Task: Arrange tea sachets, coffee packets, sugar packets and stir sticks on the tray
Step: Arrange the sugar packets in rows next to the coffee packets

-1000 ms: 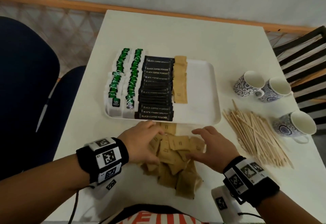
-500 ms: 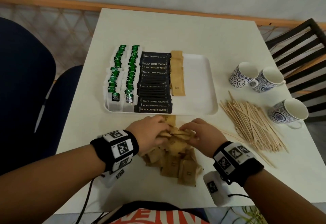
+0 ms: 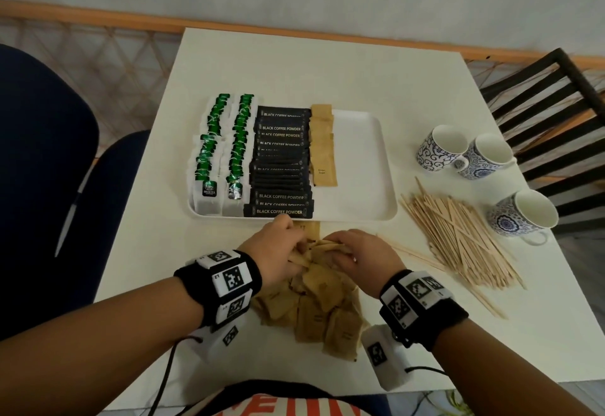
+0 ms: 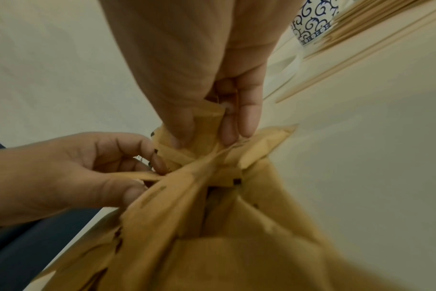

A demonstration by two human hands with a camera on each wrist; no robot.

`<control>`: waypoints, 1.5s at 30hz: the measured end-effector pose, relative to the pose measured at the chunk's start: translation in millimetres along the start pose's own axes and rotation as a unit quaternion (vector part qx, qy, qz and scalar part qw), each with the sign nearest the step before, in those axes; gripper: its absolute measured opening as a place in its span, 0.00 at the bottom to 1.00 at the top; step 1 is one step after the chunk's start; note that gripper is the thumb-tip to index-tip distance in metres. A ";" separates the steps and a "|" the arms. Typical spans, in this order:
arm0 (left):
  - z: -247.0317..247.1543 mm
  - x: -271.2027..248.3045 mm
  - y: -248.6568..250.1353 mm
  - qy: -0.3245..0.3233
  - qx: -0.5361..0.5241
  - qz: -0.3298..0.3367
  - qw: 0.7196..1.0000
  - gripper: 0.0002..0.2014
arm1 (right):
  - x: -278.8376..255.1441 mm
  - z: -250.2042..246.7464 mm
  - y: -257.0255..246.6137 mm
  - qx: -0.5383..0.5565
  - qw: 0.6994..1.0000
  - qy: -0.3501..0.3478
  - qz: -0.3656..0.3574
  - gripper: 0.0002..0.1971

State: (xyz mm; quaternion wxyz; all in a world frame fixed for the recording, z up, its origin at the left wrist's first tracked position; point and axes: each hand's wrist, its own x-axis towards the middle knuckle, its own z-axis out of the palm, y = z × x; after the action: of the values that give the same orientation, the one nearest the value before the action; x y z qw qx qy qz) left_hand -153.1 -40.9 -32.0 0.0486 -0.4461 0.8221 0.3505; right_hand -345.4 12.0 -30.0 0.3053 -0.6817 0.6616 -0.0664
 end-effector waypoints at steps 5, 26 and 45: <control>-0.2 2.9 4.3 -0.030 0.024 -0.024 0.999 0.16 | -0.5 4.6 -0.4 -0.022 1.000 -0.004 0.003 0.15; -37.0 9.5 11.7 -0.042 -0.438 -0.135 0.888 0.21 | 12.4 -17.1 -8.2 0.255 0.967 0.021 0.013 0.11; -36.4 6.1 5.7 -0.035 -0.485 -0.120 0.866 0.19 | -9.8 3.6 -20.2 -0.177 0.972 -0.146 -0.055 0.38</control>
State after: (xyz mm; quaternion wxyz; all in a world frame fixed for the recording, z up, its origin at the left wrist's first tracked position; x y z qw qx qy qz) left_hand -152.6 -65.6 -4.0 -0.1031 -0.4962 0.4865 0.7117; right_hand -327.3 21.2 -19.6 0.2689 -0.7623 0.5728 0.1360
